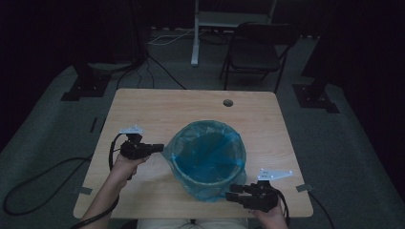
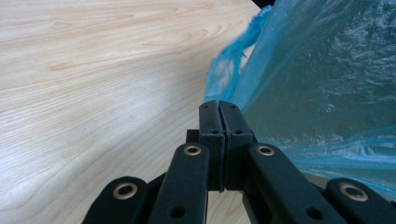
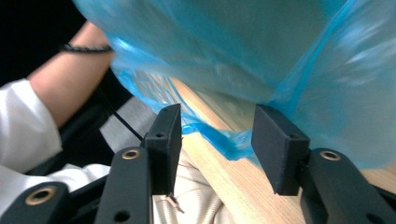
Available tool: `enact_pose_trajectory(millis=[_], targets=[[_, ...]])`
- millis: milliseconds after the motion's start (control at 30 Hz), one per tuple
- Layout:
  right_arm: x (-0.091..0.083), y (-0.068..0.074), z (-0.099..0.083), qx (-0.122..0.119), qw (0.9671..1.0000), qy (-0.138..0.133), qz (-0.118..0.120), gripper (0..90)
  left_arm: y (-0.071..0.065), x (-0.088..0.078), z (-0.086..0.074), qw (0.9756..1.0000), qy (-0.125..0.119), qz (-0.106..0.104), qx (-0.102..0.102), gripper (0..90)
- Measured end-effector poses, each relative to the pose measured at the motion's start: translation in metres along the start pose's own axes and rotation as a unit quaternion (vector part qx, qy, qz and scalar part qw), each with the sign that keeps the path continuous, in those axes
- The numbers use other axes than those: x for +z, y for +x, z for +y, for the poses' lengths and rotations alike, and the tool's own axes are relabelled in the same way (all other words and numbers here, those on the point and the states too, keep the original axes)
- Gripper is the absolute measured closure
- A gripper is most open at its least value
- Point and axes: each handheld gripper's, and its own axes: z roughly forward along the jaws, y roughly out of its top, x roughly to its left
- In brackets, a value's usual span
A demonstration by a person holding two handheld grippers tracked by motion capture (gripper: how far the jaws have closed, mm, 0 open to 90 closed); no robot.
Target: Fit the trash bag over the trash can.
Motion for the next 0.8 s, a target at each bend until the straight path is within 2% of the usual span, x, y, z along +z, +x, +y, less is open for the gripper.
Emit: enact_pose_trajectory(millis=[67, 133, 167, 233, 300, 367, 433, 467, 500, 533, 567, 600, 667, 733, 800], targets=[[-0.01, 0.001, 0.002, -0.003, 0.9998, -0.017, 0.003, 48.9, -0.001, -0.001, -0.002, 0.9999, 0.007, 0.006, 0.008, 90.0], [-0.023, 0.0, 0.006, -0.005, 0.9993, -0.037, -0.001, 46.6, -0.002, -0.004, -0.003, 0.9999, 0.003, 0.005, 0.01, 90.0], [-0.034, -0.002, 0.008, -0.008, 0.998, -0.061, -0.019, 42.5, -0.002, -0.005, -0.004, 0.9999, 0.001, 0.006, 0.011, 89.9], [-0.043, -0.005, 0.011, -0.005, 0.9956, -0.082, -0.044, 40.5, 0.0, -0.007, -0.006, 1.0, -0.006, 0.002, 0.005, 89.0], [-0.053, -0.015, 0.014, 0.009, 0.9922, -0.103, -0.069, 38.4, 0.002, -0.007, -0.009, 1.0, -0.005, 0.005, 0.0, 79.6], [-0.056, -0.021, 0.016, 0.014, 0.9908, -0.105, -0.084, 36.0, 0.006, -0.007, -0.014, 1.0, -0.006, 0.006, -0.004, 73.5], [-0.055, -0.025, 0.02, 0.011, 0.9905, -0.104, -0.089, 31.4, 0.008, -0.006, -0.017, 0.9999, -0.004, 0.016, -0.003, 61.0], [-0.054, -0.026, 0.022, 0.009, 0.9903, -0.102, -0.094, 29.7, 0.009, -0.005, -0.019, 0.9998, -0.002, 0.019, -0.005, 59.8], [-0.053, -0.027, 0.023, 0.005, 0.9904, -0.099, -0.096, 28.7, 0.01, -0.005, -0.021, 0.9998, 0.0, 0.018, -0.01, 60.6], [-0.052, -0.029, 0.024, 0.002, 0.9906, -0.097, -0.096, 27.2, 0.01, -0.005, -0.023, 0.9998, 0.002, 0.018, -0.012, 66.6], [-0.051, -0.03, 0.025, 0.002, 0.9904, -0.097, -0.098, 26.7, 0.01, -0.003, -0.025, 0.9994, 0.009, 0.03, -0.012, 77.0], [-0.05, -0.031, 0.025, 0.003, 0.9902, -0.101, -0.097, 26.6, 0.01, -0.002, -0.026, 0.9993, 0.012, 0.034, -0.011, 81.2], [-0.05, -0.033, 0.025, 0.005, 0.9898, -0.104, -0.098, 26.6, 0.009, 0.002, -0.028, 0.9995, 0.012, 0.027, -0.004, 81.1], [-0.05, -0.035, 0.025, 0.009, 0.9888, -0.106, -0.104, 26.6, 0.007, 0.009, -0.029, 0.9992, 0.017, 0.036, -0.001, 72.7], [-0.051, -0.036, 0.024, 0.013, 0.9871, -0.109, -0.116, 26.6, 0.003, 0.017, -0.03, 0.9993, 0.02, 0.031, 0.002, 72.5]])
